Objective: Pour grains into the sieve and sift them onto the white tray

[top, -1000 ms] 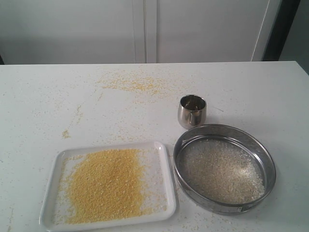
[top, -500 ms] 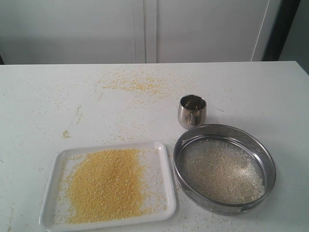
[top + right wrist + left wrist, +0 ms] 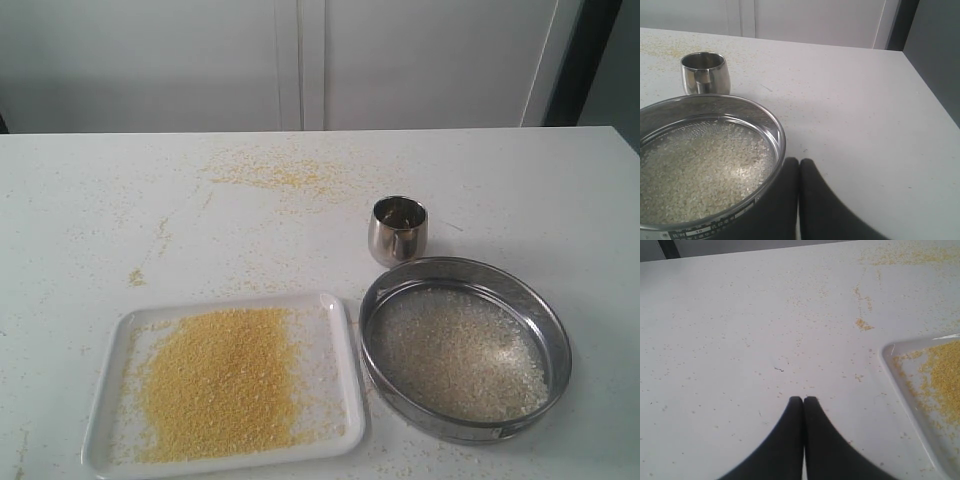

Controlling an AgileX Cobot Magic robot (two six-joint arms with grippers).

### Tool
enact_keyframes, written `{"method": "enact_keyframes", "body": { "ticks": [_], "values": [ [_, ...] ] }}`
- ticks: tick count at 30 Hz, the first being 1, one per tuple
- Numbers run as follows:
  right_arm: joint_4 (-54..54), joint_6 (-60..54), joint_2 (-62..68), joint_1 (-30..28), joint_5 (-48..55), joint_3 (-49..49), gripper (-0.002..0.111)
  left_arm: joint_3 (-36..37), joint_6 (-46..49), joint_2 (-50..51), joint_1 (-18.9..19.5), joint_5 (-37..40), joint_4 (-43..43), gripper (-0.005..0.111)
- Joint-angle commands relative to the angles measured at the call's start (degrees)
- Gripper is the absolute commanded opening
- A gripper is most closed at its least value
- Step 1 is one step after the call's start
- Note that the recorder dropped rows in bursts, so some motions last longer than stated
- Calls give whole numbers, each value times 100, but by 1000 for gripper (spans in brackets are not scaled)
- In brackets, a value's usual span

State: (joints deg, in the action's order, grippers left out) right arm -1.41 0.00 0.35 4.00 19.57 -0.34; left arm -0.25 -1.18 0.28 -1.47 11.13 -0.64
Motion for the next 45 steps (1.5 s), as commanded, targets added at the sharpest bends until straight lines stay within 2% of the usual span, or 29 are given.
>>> {"method": "enact_keyframes", "body": {
  "ticks": [1,45],
  "values": [
    [-17,0,-35,20,-28,34,0,25,-7,-28,22,29,-96,0],
    [-16,128,-35,20,-38,34,0,25,-7,-28,22,69,-77,0]
  ]
}}
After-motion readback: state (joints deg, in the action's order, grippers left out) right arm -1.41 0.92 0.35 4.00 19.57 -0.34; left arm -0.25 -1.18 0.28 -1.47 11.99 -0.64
